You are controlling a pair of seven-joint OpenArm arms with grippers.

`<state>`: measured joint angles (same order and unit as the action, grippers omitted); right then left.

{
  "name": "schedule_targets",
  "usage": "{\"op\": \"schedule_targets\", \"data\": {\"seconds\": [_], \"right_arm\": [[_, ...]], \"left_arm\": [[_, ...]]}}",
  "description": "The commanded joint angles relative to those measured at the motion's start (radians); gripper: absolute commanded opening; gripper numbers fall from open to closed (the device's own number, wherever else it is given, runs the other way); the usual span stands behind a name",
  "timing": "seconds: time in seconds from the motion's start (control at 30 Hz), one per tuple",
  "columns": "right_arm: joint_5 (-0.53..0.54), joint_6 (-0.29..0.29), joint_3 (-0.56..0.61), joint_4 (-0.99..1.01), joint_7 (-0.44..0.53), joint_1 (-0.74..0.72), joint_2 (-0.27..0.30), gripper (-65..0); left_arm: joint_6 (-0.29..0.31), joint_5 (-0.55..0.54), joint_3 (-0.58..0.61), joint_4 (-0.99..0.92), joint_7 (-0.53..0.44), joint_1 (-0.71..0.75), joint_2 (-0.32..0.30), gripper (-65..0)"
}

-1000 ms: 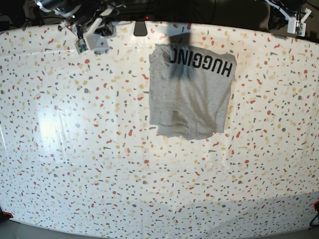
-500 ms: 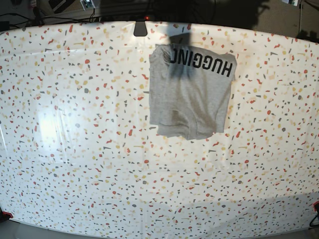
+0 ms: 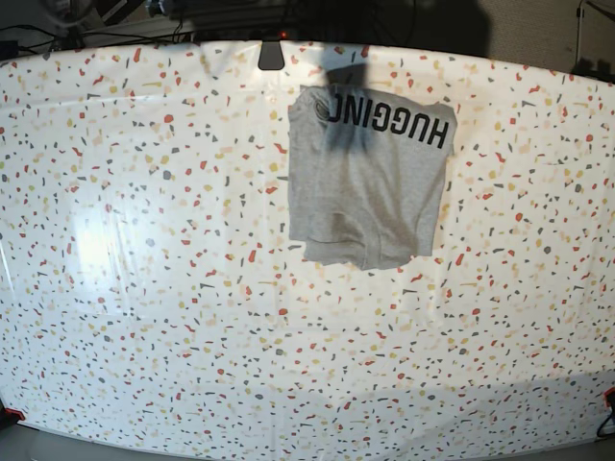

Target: Fold the T-shirt properly

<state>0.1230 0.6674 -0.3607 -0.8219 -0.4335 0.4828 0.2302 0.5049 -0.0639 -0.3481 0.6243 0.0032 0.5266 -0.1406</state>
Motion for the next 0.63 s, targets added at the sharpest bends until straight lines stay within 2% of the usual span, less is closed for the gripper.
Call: {"op": "schedule_targets", "data": {"seconds": [0.0,0.13,0.23,0.33,0.47,0.6], "right_arm": [[-0.019,0.004,-0.004,0.045,0.037,-0.017,0.023,-65.0],[-0.066,-0.001,0.004,0.236,0.095,-0.127,0.07,-65.0],[-0.099,-0.031,0.032,0.329,0.093,-0.208,0.077,-65.0],[-0.094,-0.068,0.09,0.392,0.087,-0.27,0.072,-65.0],[-0.094,-0.125,0.194,0.433,0.09,-0.315,0.045,-65.0],[-0.093,-0.182,0.297,0.436,0.107,-0.322,0.017,-65.0]], "left_arm": [[0.008,0.007,-0.004,-0.029,-0.008,-0.013,-0.005,-65.0],[0.001,0.066,-0.004,-0.143,0.006,-0.111,0.014,-65.0],[-0.044,0.065,-0.004,-0.196,0.039,-0.18,0.029,-65.0],[-0.093,0.065,-0.004,-0.237,0.064,-0.235,0.042,-65.0],[-0.113,0.064,-0.004,-0.277,0.087,-0.282,0.059,-65.0],[-0.164,0.067,-0.004,-0.291,0.087,-0.298,0.09,-65.0]]}}
